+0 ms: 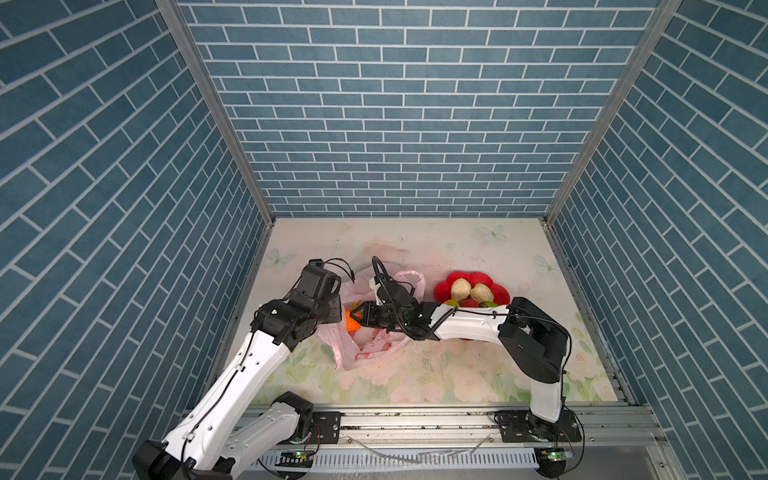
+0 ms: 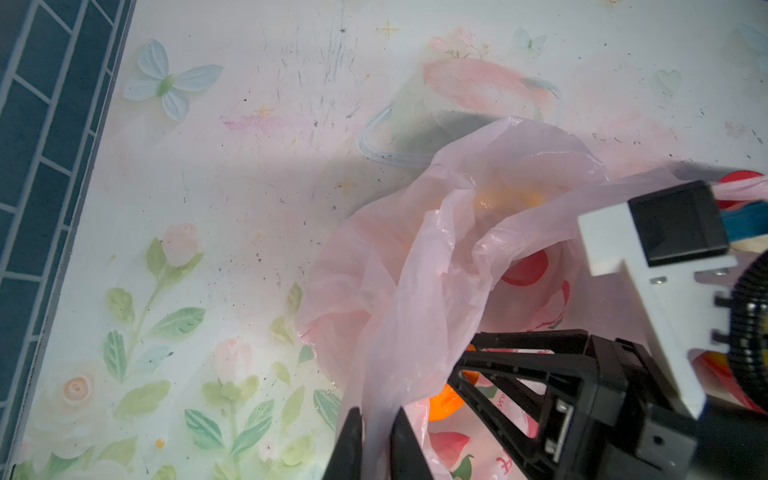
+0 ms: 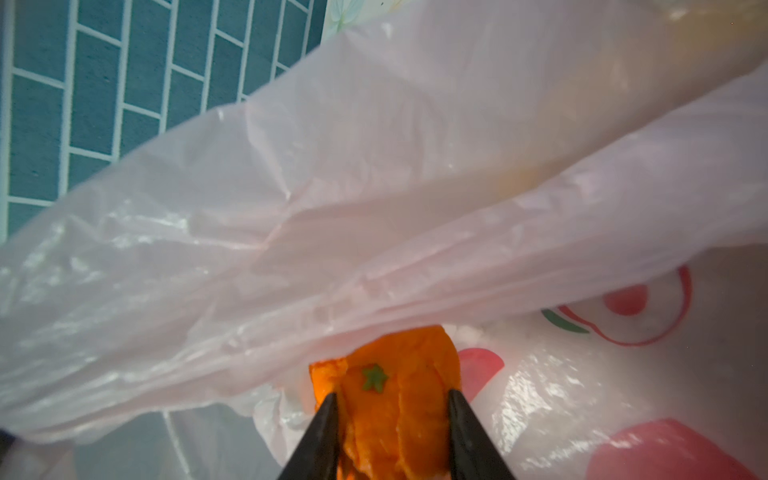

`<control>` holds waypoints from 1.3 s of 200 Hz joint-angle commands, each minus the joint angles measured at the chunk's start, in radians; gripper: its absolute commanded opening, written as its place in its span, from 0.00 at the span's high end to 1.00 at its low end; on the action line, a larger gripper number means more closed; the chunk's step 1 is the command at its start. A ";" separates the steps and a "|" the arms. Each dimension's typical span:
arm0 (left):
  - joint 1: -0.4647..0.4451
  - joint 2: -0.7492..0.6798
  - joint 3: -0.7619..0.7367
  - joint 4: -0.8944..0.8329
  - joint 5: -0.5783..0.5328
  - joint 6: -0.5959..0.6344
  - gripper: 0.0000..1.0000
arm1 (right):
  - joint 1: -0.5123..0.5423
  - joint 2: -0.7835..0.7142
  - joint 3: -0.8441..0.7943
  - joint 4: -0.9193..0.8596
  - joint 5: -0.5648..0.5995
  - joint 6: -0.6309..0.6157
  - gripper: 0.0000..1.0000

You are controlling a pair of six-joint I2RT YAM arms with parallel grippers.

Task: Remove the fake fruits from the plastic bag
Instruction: 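Lift the orange fruit out of the bag and carry it over the red plate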

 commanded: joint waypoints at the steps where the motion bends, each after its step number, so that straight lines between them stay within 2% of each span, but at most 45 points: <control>1: 0.004 -0.014 -0.020 0.031 -0.001 0.010 0.85 | 0.005 -0.062 -0.026 -0.094 0.047 -0.060 1.00; 61: 0.019 -0.018 -0.054 0.077 0.032 0.025 0.84 | 0.003 -0.120 0.007 -0.260 0.106 -0.137 1.00; 173: 0.083 -0.014 -0.114 0.177 0.107 0.034 0.84 | -0.008 -0.293 0.031 -0.567 0.142 -0.223 1.00; 213: 0.111 -0.003 -0.119 0.207 0.147 0.046 0.84 | -0.047 -0.407 0.019 -0.677 0.163 -0.238 1.00; 260: 0.137 0.016 -0.122 0.237 0.191 0.056 0.84 | -0.161 -0.584 -0.019 -0.818 0.214 -0.262 1.00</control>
